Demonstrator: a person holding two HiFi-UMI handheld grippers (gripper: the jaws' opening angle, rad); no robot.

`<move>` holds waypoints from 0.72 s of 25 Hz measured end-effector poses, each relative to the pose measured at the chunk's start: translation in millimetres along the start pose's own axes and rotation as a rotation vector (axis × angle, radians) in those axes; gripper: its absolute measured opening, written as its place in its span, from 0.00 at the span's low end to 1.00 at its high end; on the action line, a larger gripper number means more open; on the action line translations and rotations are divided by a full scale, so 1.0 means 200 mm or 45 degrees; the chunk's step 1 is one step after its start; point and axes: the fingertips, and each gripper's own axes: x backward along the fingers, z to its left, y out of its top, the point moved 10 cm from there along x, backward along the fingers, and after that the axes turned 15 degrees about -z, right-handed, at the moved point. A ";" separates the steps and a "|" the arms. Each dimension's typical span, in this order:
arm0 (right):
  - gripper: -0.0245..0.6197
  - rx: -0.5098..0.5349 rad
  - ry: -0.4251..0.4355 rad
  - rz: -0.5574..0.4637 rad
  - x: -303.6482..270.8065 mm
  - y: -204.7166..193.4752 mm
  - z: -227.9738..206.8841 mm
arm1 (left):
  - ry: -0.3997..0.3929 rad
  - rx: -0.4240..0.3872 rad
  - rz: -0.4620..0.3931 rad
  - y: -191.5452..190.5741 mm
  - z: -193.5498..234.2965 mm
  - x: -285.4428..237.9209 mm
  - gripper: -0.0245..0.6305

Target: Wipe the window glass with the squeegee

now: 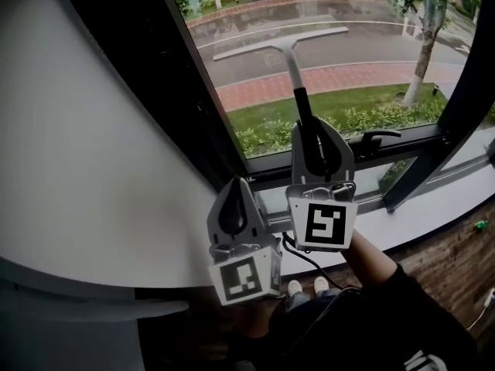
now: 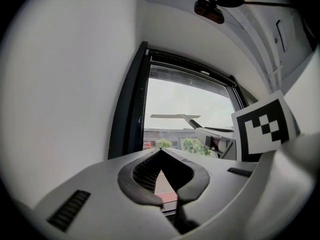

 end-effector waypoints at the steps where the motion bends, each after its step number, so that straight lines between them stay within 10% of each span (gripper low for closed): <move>1: 0.19 -0.004 0.000 0.009 0.01 -0.01 0.00 | 0.004 -0.002 0.003 0.00 0.01 0.00 0.04; 18: 0.19 -0.059 0.004 0.258 0.26 -0.21 0.03 | 0.032 0.010 0.082 -0.09 0.02 0.03 0.04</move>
